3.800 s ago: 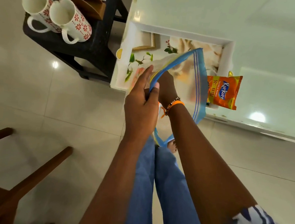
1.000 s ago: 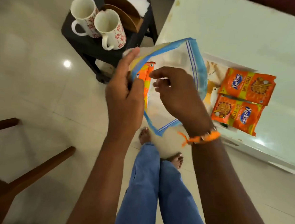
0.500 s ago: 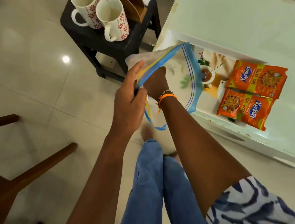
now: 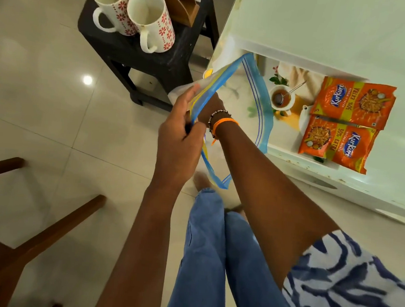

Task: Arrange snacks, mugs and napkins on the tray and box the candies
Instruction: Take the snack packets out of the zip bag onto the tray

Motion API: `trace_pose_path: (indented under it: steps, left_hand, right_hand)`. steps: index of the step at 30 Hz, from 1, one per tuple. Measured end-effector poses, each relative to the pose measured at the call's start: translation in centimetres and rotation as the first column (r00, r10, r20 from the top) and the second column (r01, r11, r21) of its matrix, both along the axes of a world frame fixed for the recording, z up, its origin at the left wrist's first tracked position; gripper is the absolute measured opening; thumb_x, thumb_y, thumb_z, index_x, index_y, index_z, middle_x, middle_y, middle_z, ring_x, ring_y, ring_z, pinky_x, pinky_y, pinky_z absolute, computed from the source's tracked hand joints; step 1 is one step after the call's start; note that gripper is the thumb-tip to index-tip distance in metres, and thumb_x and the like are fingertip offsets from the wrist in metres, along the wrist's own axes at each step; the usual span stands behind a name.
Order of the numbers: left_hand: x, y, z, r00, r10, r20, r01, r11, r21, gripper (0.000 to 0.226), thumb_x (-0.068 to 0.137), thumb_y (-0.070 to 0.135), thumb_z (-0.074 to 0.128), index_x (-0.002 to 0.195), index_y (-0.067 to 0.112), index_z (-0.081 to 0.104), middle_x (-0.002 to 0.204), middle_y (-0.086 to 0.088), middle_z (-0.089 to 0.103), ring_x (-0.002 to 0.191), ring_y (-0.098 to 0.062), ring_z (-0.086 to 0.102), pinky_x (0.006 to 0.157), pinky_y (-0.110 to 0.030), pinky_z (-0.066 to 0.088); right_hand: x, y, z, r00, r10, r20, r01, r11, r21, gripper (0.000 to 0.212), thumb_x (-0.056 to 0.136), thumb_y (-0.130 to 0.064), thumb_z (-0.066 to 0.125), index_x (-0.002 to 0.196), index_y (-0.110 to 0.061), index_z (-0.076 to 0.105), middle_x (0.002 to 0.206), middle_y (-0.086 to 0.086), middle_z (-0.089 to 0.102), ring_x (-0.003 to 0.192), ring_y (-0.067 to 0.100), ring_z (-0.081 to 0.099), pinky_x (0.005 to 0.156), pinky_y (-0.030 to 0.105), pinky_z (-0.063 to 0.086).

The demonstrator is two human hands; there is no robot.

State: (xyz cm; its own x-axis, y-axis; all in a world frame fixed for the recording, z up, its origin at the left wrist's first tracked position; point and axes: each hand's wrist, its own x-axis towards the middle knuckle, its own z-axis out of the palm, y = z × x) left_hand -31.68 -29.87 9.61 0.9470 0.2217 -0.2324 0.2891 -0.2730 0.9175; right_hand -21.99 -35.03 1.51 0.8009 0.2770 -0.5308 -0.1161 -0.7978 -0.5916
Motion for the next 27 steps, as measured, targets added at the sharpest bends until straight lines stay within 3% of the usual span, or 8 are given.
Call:
trace_pose_path:
  steps: [4, 7, 9, 14, 18, 20, 23, 27]
  left_hand:
    - [0.2, -0.7, -0.1, 0.997, -0.027, -0.075, 0.029, 0.999, 0.027, 0.053, 0.087, 0.001, 0.046, 0.137, 0.020, 0.040, 0.101, 0.003, 0.059, 0.090, -0.030, 0.061, 0.085, -0.049, 0.053]
    - [0.8, -1.6, -0.7, 0.991, -0.054, -0.123, 0.056, 0.998, 0.014, 0.052, 0.089, 0.006, 0.048, 0.137, 0.022, 0.038, 0.096, 0.008, 0.059, 0.093, -0.022, 0.064, 0.083, -0.045, 0.056]
    - [1.1, -2.5, -1.0, 0.989, -0.081, -0.123, 0.086, 0.996, 0.033, 0.053, 0.088, 0.008, 0.048, 0.137, 0.024, 0.037, 0.092, -0.003, 0.061, 0.089, -0.024, 0.064, 0.080, -0.043, 0.057]
    - [1.5, -4.1, -2.1, 0.988, -0.106, -0.111, 0.119, 0.986, 0.118, 0.057, 0.085, 0.005, 0.047, 0.138, 0.024, 0.037, 0.082, -0.021, 0.058, 0.060, -0.006, 0.050, 0.064, -0.025, 0.049]
    - [1.6, -4.8, -3.0, 0.992, -0.086, -0.092, 0.099, 0.984, 0.149, 0.058, 0.083, 0.004, 0.048, 0.137, 0.022, 0.039, 0.060, 0.002, 0.043, 0.050, 0.000, 0.043, 0.051, -0.013, 0.038]
    - [1.6, -5.0, -3.1, 0.994, -0.069, -0.082, 0.082, 0.984, 0.157, 0.058, 0.083, 0.003, 0.048, 0.136, 0.022, 0.040, 0.057, 0.006, 0.037, 0.047, 0.000, 0.041, 0.049, -0.012, 0.037]
    - [1.6, -5.2, -3.2, 0.994, -0.063, -0.092, 0.077, 0.985, 0.158, 0.058, 0.082, 0.003, 0.048, 0.136, 0.024, 0.039, 0.058, 0.005, 0.038, 0.049, -0.002, 0.040, 0.051, -0.013, 0.037]
    - [1.6, -5.3, -3.1, 0.990, -0.082, -0.115, 0.097, 0.986, 0.132, 0.058, 0.083, 0.004, 0.047, 0.137, 0.026, 0.038, 0.069, -0.013, 0.047, 0.057, -0.007, 0.041, 0.058, -0.024, 0.043]
  right_hand:
    - [-0.8, -3.1, 1.5, 0.999, -0.041, 0.023, 0.040, 0.999, 0.035, 0.018, 0.086, -0.016, 0.052, 0.103, -0.010, 0.051, 0.119, 0.019, 0.060, 0.110, 0.035, 0.056, 0.090, 0.039, 0.044]
    - [-2.2, -7.6, 3.9, 0.957, -0.288, 0.037, 0.263, 0.915, 0.304, 0.038, 0.073, -0.002, 0.052, 0.110, -0.010, 0.051, 0.101, 0.014, 0.063, 0.090, 0.030, 0.061, 0.076, 0.042, 0.052]
    - [-3.3, -11.0, 5.6, 0.912, -0.410, -0.011, 0.372, 0.814, 0.446, 0.036, 0.065, 0.000, 0.045, 0.096, -0.011, 0.060, 0.092, -0.002, 0.063, 0.084, 0.011, 0.061, 0.070, 0.023, 0.053]
    - [-6.4, -17.1, 6.7, 0.603, -0.782, -0.158, 0.664, 0.382, 0.643, 0.053, 0.072, 0.020, 0.029, 0.110, 0.000, 0.061, 0.115, 0.010, 0.063, 0.096, 0.012, 0.062, 0.063, 0.014, 0.051]
    - [-8.6, -19.0, 4.6, 0.231, -0.898, -0.374, 0.735, -0.091, 0.672, 0.052, 0.081, 0.018, 0.032, 0.126, 0.002, 0.051, 0.133, 0.017, 0.053, 0.099, 0.016, 0.058, 0.064, 0.022, 0.046]
    - [-9.3, -18.7, 3.3, 0.108, -0.884, -0.455, 0.780, -0.208, 0.590, 0.050, 0.083, 0.015, 0.035, 0.127, -0.001, 0.051, 0.139, 0.021, 0.048, 0.099, 0.014, 0.057, 0.070, 0.023, 0.043]
    - [-10.2, -16.6, 0.7, 0.034, -0.843, -0.536, 0.817, -0.286, 0.501, 0.047, 0.087, 0.013, 0.035, 0.128, -0.005, 0.050, 0.130, 0.016, 0.051, 0.091, 0.002, 0.056, 0.073, 0.014, 0.044]
    - [-10.5, -13.7, -1.8, 0.020, -0.616, -0.788, 0.768, -0.495, 0.406, 0.044, 0.097, -0.002, 0.032, 0.140, -0.012, 0.035, 0.135, 0.013, 0.045, 0.100, 0.017, 0.053, 0.095, 0.028, 0.045]
